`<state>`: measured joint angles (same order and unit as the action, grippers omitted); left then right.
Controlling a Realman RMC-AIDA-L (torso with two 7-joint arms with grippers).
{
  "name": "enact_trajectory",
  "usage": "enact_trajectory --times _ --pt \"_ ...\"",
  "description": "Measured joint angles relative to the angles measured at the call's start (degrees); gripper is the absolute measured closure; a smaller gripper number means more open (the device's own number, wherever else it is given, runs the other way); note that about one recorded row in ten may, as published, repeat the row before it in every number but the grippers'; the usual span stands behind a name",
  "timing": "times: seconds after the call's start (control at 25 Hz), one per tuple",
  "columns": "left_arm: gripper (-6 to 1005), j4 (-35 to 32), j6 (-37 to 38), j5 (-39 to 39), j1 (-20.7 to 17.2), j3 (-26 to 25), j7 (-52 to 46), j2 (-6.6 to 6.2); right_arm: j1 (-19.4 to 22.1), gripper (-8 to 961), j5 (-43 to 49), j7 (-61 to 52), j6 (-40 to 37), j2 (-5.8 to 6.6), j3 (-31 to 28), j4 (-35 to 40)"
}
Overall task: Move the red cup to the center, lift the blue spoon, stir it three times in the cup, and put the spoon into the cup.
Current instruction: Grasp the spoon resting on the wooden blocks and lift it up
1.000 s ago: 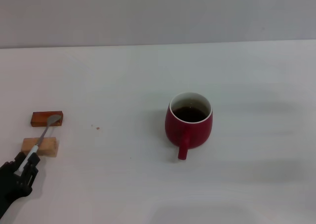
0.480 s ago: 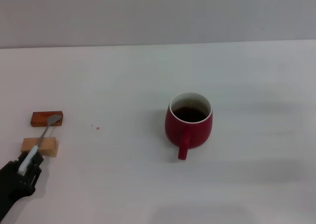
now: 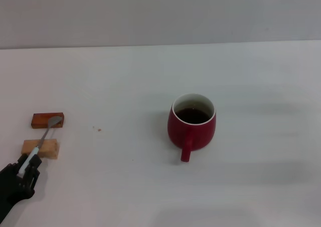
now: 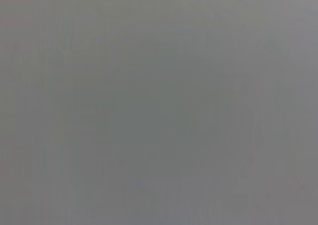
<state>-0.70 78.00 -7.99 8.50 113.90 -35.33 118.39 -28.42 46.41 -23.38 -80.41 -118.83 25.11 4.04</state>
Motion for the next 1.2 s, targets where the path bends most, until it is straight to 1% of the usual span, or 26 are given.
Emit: enact_trajectory --times 0.88,1.08,1.2 --pt "730 -0.4 0.0 -0.1 0.2 0.0 0.6 0.10 0.0 485 0.0 0.0 -0.2 -0.09 0.0 -0.2" --pt "833 -0.4 -0.2 -0.1 0.2 0.0 0.6 0.09 0.0 485 0.0 0.0 -0.2 -0.09 -0.1 -0.2" --pt "870 -0.4 -0.2 -0.1 0.2 0.0 0.6 0.09 -0.1 485 0.0 0.0 -0.1 -0.09 -0.1 -0.1"
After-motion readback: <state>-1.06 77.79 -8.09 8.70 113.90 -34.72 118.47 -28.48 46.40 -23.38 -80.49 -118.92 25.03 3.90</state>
